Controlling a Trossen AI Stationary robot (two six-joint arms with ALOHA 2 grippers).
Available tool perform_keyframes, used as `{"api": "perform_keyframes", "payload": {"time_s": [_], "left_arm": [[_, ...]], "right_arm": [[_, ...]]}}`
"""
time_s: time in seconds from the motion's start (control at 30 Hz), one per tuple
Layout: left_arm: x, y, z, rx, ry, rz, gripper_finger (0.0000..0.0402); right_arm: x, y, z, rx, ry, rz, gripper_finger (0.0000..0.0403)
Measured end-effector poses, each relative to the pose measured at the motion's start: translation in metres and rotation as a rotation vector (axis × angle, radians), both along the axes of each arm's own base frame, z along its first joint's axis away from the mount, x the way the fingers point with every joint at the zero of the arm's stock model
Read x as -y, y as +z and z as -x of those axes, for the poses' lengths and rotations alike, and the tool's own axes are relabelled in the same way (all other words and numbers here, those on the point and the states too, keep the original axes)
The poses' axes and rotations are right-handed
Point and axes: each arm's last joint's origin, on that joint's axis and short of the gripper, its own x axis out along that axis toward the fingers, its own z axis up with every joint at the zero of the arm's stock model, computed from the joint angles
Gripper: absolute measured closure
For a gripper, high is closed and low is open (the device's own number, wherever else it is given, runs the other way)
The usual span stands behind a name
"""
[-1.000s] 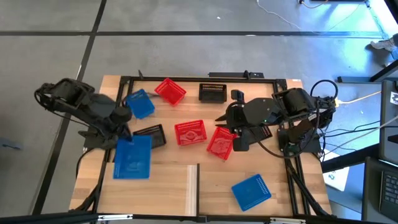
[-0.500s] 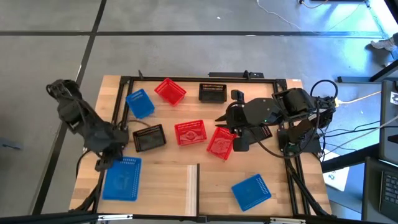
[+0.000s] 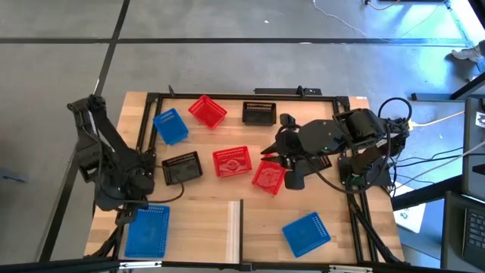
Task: Stack baskets on shelf by color
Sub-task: Put the top right blue bin on the shelf
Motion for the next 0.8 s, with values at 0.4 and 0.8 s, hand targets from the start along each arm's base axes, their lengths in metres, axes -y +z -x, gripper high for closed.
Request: {"api": "perform_keyframes", "payload": {"time_s": [0.4,0.8], "left_arm": [[0.002,-0.019,0.005,-0.044,-0.043,-0.083,0.0401],[0.001,-0.021,0.006,-0.08,-0.024,-0.082,0.0353]], "right_arm": [[0.0,0.0,0.0,0.0,0.001,0.006,0.0334],[0.0,0.0,0.0,0.001,0.03,0.05,0.0334]]}}
